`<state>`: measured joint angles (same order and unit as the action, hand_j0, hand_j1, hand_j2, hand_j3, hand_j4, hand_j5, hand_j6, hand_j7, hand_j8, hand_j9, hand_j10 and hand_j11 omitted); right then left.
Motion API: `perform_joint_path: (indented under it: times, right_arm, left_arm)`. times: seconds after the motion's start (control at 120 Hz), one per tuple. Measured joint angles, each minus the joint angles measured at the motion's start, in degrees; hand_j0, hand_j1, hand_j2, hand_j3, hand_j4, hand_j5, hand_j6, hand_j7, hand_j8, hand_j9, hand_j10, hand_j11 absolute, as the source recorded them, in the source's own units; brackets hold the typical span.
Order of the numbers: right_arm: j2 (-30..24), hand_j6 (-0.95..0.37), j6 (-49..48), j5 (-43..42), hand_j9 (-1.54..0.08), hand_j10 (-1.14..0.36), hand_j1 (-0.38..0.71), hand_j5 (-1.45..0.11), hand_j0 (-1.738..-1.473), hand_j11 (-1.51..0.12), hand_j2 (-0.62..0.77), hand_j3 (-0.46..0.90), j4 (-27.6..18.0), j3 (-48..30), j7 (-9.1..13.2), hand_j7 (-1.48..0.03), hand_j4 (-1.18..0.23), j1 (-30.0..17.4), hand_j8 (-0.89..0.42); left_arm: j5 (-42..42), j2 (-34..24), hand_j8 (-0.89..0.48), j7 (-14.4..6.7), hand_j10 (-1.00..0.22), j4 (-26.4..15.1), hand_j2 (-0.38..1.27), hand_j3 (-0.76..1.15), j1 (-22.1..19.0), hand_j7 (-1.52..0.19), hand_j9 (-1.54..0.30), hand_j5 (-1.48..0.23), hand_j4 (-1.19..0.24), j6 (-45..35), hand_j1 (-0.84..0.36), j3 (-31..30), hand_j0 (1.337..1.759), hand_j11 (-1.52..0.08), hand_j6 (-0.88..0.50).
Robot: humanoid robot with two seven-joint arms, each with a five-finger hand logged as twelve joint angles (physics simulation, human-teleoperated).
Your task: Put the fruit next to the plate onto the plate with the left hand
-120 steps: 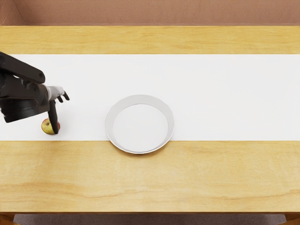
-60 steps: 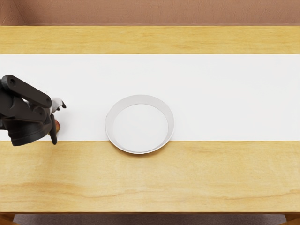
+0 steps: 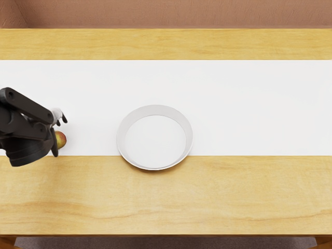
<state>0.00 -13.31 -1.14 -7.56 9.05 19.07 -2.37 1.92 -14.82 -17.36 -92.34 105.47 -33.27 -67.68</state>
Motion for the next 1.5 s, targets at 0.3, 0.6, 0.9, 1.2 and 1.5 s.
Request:
perform_joint_path:
  times: [0.3, 0.6, 0.9, 1.2, 1.5]
  right_arm:
    - [0.0, 0.00, 0.0, 0.0, 0.00, 0.00, -0.35, 0.00, -1.658, 0.00, 0.00, 0.00, 0.0, 0.0, 0.0, 0.00, 0.00, 0.0, 0.00]
    - [0.0, 0.00, 0.0, 0.0, 0.00, 0.00, -0.35, 0.00, -1.658, 0.00, 0.00, 0.00, 0.0, 0.0, 0.0, 0.00, 0.00, 0.0, 0.00]
    - [0.0, 0.00, 0.0, 0.0, 0.00, 0.00, -0.35, 0.00, -1.658, 0.00, 0.00, 0.00, 0.0, 0.0, 0.0, 0.00, 0.00, 0.0, 0.00]
    - [0.0, 0.00, 0.0, 0.0, 0.00, 0.00, -0.35, 0.00, -1.658, 0.00, 0.00, 0.00, 0.0, 0.0, 0.0, 0.00, 0.00, 0.0, 0.00]
    - [0.0, 0.00, 0.0, 0.0, 0.00, 0.00, -0.35, 0.00, -1.658, 0.00, 0.00, 0.00, 0.0, 0.0, 0.0, 0.00, 0.00, 0.0, 0.00]
  left_arm:
    - [0.0, -1.2, -0.33, 0.0, -0.33, 0.4, 0.07, 0.00, -1.5, -0.43, -0.43, -0.43, -0.33, -1.4, -0.05, -0.5, 1.658, -0.43, -0.33]
    - [0.1, -0.4, -0.40, 0.0, -0.40, 0.6, 0.08, 0.00, -1.9, -0.52, -0.52, -0.52, -0.40, -1.6, -0.13, 0.1, 1.658, -0.52, -0.40]
    - [0.1, 0.6, -0.45, 0.0, -0.45, 1.8, 0.09, 0.00, -2.9, -0.59, -0.59, -0.59, -0.45, -1.6, -0.19, 0.7, 1.658, -0.59, -0.45]
    - [0.6, 1.2, -0.47, -0.4, -0.53, 2.6, 0.01, 0.00, -4.3, -0.81, -0.71, -0.67, -0.55, -1.8, -0.25, 1.4, 1.654, -0.70, -0.38]
    - [0.6, 1.2, -0.47, -0.1, -0.58, 2.8, 0.18, 0.00, -4.1, -0.79, -0.78, -0.77, -0.59, -1.7, -0.28, 1.8, 1.655, -0.77, -0.46]
